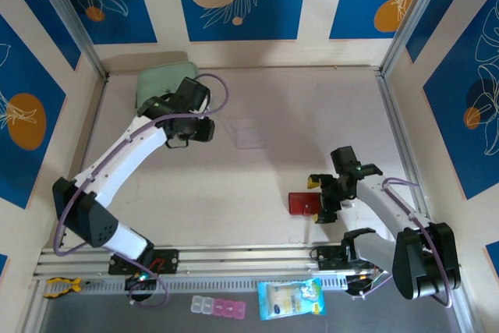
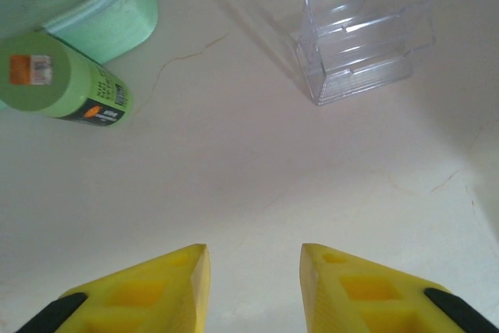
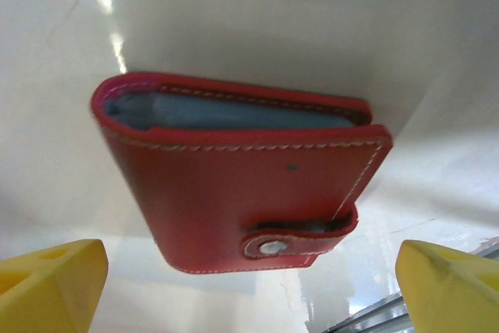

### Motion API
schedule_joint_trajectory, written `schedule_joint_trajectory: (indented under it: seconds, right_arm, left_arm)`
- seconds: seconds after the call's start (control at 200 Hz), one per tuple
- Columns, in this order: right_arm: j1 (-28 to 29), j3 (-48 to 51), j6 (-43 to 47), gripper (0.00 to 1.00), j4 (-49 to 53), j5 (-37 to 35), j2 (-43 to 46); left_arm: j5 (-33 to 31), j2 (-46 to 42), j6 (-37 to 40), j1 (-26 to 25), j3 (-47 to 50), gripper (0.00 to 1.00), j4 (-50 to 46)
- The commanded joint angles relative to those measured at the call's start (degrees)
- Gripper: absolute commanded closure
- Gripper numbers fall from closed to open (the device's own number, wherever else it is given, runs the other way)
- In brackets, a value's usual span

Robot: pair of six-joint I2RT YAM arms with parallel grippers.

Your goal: Take the credit cards out of the card holder

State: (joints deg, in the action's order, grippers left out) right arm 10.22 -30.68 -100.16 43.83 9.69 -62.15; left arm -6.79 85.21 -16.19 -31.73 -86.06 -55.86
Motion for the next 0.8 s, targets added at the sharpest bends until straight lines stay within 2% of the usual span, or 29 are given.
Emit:
schedule_joint_trajectory:
  seconds: [0.0, 0.185, 0.315, 0.575, 0.795]
  right_arm:
    - [-0.6, 0.9, -2.5, 0.05, -1.0, 0.6, 0.0]
    - [-0.8, 1.6, -0.1, 0.09, -2.1, -1.8, -1.1]
    - [-0.9, 1.5, 1.8, 0.09, -2.2, -3.3, -1.7]
    - [-0.8, 1.9, 4.2, 0.09, -1.6, -4.5, -3.0]
    - [-0.8, 2.4, 4.7, 0.11, -3.7, -4.9, -5.1]
  left_arm:
    - [-2.1, -3.1, 5.5, 0.6, 2.1, 0.63, -0.3]
    - [-5.3, -4.6, 7.7, 0.6, 8.6, 0.63, 7.1]
    - [-3.4, -5.5, 7.3, 0.6, 12.3, 0.63, 11.9]
    - [-3.6, -9.1, 8.5, 0.7, 18.1, 0.62, 18.4]
    - [-1.1, -10.3, 6.3, 0.8, 19.1, 0.61, 18.8]
